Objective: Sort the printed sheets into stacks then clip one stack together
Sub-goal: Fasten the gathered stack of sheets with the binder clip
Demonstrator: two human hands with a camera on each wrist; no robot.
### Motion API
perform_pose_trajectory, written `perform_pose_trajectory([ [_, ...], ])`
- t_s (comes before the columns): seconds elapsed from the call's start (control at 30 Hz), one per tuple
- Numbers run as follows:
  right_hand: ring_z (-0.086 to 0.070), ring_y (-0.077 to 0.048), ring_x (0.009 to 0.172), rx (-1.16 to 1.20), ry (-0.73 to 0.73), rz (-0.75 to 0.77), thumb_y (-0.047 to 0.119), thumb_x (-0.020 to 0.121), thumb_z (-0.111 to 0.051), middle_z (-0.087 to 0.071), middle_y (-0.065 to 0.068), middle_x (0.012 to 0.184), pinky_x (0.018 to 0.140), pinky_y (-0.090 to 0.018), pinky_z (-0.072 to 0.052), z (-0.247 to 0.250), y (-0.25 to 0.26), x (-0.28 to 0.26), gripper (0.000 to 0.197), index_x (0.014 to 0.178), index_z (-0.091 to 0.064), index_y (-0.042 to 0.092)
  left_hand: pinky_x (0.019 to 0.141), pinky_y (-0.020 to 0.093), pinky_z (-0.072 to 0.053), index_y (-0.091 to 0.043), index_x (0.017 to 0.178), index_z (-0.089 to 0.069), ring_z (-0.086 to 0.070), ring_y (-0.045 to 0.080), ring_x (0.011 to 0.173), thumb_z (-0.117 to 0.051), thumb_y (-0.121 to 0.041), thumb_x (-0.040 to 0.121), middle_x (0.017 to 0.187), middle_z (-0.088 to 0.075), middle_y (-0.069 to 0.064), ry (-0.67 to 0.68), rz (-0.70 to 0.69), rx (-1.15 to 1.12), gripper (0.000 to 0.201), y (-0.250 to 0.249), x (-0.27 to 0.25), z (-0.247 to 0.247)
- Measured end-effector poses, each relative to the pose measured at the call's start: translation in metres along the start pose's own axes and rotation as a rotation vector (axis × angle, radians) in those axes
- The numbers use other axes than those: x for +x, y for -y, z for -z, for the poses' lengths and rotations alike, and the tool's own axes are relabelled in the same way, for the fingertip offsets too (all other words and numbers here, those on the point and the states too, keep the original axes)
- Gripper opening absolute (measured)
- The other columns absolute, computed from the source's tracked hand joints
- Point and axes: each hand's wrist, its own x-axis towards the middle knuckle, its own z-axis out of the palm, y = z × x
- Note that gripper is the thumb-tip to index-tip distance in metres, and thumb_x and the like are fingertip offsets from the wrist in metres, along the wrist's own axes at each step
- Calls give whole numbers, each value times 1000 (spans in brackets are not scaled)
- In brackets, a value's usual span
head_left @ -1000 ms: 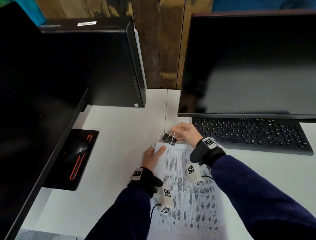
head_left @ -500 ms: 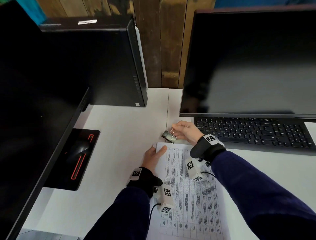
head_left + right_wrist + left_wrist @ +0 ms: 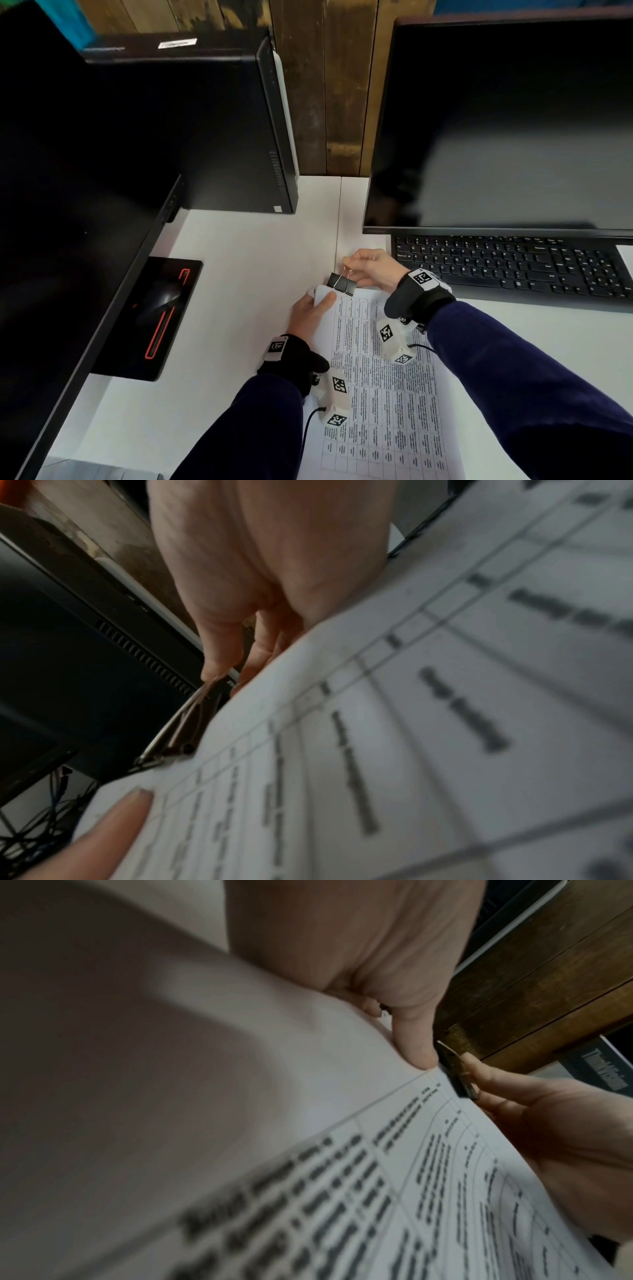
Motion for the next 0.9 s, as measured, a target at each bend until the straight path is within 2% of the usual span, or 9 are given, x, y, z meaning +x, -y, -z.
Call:
perform_pose_trajectory([
  [0.17, -62, -8, 61, -101, 50, -32, 21, 90, -63, -62, -16, 92, 52, -15, -52, 10, -3, 4, 17, 75, -59, 16, 84, 42, -54, -11, 93, -66, -67, 25, 83, -66, -17, 87, 93, -71, 12, -38, -17, -53, 9, 5, -2, -1],
  [0.3, -62, -11, 72, -198, 104, -64, 28, 90, -64, -65, -13, 96, 60, -15, -51, 9, 0, 5, 13, 84, -62, 17, 76, 35, -47, -13, 80, -57, -60, 23, 80, -62, -17, 88, 84, -63, 9, -107, 7, -39, 10, 9, 3, 2],
  [0.4, -61, -6, 71, -260, 160, -79, 30, 90, -63, -67, -3, 87, 62, -14, -49, 3, 5, 3, 12, 85, -62, 19, 74, 32, -48, -9, 92, -57, -60, 20, 79, -58, -11, 91, 84, -63, 5, -105, -30, -29, 3, 8, 1, 1],
  [0.47, -62, -4, 69, -275, 169, -91, 31, 89, -63, -66, 1, 82, 63, -14, -49, -1, 8, -1, 13, 89, -63, 17, 78, 35, -49, -5, 101, -57, -61, 21, 83, -58, -11, 91, 89, -64, 8, -105, -44, -21, 11, 8, -1, 1],
  [0.53, -63, -7, 75, -282, 168, -89, 32, 88, -64, -67, -2, 87, 69, -17, -50, -2, 10, -5, 21, 98, -65, 14, 81, 39, -50, -6, 100, -58, -62, 24, 83, -59, -11, 90, 90, -65, 10, -109, -29, -32, 11, 7, -2, 2],
  [0.63, -62, -14, 91, -611, 4, 107, 35, 88, -65, -67, -5, 103, 83, -26, -48, -6, 11, -14, 25, 99, -70, 13, 83, 43, -52, -11, 88, -60, -64, 25, 83, -63, -15, 88, 88, -66, 10, -130, -8, -4, 5, 9, 1, 3],
  [0.77, -52, -14, 90, -844, -264, 372, 32, 92, -57, -57, -3, 95, 82, -31, -46, -34, 2, -53, 24, 91, -70, 11, 79, 39, -52, -14, 83, -59, -63, 23, 80, -64, -17, 87, 85, -66, 7, -142, -1, 42, 8, 4, 0, 1],
  [0.83, -52, -12, 94, -861, -281, 509, 29, 96, -49, -58, -2, 100, 85, -25, -44, -46, -13, -79, 28, 102, -70, 11, 81, 42, -53, -12, 87, -61, -65, 25, 83, -66, -22, 85, 87, -67, 9, -137, 11, 55, 12, 3, 0, 2],
  [0.9, -52, -11, 103, -907, -198, 542, 31, 99, -43, -58, 0, 112, 92, -21, -40, -49, -35, -102, 32, 115, -67, 15, 83, 46, -53, -11, 86, -62, -65, 27, 85, -68, -30, 79, 89, -67, 12, -127, 20, 74, 21, 3, 0, 3],
])
